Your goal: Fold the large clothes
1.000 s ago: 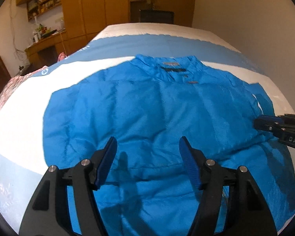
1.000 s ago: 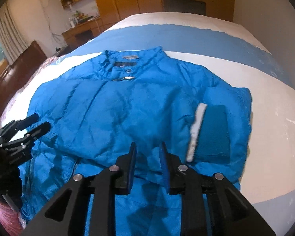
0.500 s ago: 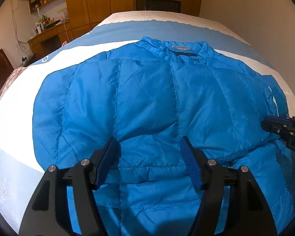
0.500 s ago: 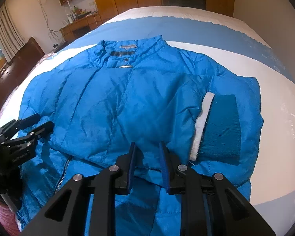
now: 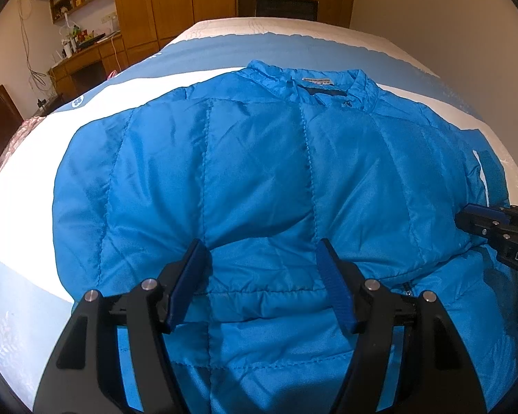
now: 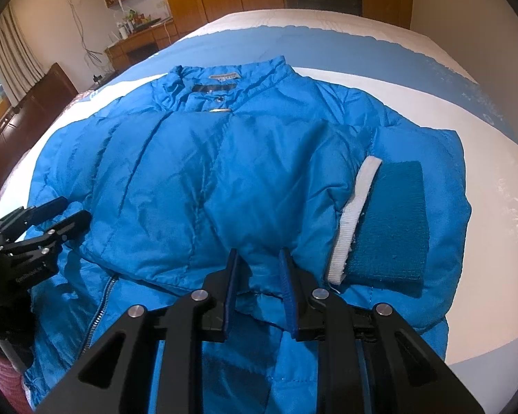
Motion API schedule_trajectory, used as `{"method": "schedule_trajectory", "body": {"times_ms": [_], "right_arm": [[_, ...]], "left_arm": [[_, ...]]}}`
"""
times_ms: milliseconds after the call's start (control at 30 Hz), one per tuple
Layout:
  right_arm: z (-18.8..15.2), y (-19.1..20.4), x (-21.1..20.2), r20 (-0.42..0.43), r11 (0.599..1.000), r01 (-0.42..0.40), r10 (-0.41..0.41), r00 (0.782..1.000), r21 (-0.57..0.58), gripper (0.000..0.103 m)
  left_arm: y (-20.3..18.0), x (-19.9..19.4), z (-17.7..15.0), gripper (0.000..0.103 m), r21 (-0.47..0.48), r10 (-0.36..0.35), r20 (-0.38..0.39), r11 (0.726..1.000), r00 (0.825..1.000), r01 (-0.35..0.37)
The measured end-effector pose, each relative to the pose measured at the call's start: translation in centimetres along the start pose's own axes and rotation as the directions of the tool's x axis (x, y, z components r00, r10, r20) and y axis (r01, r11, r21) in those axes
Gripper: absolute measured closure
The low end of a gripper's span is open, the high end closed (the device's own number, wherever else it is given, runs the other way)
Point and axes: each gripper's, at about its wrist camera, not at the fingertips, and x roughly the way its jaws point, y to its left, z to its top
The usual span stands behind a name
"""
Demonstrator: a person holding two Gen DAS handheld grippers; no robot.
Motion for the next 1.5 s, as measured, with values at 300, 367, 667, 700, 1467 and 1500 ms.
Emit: {"method": "schedule_trajectory", "body": {"times_ms": [300, 367, 667, 700, 1467, 1500], "right_arm": [[-1.5, 1.8, -7.6, 0.196, 0.993, 0.112, -0.104, 0.975, -0.028, 0.07], [-2.2, 2.1, -9.3, 0.234, 0.99, 0.137, -0.126, 0.964, -0.031, 0.059], [-5.5, 2.9, -13.9, 0.301, 0.99, 0.14, -0.127, 0.945, -0.022, 0.053], [-6.0, 3.1, -14.3, 0.307, 0.99, 0.137, -0.123, 0.944, -0.024, 0.052], [-17.3, 3.5, -19.0, 0.294, 0.985, 0.173, -0.166, 0.941, 0.002, 0.043], [-17.8, 3.3, -19.0, 0.284, 0.984, 0.176, -0.169, 0.944, 0.003, 0.042]], "left_arm": [[-0.5, -6.1, 0.2, 0.031, -0.017, 0.022, 0.114, 1.0, 0.993, -0.02], [-0.6, -8.1, 0.0, 0.024, -0.024, 0.0, 0.147, 1.0, 0.989, 0.003], [-1.4, -13.1, -3.7, 0.014, -0.036, -0.022, 0.2, 0.999, 0.98, 0.029], [-1.6, -13.5, -4.3, 0.014, -0.032, -0.018, 0.204, 0.999, 0.979, 0.025], [3.7, -17.5, -16.4, 0.013, -0.063, 0.147, 0.1, 0.988, 0.984, -0.141], [4.1, -17.5, -17.0, 0.013, -0.066, 0.153, 0.087, 0.987, 0.984, -0.147]]}}
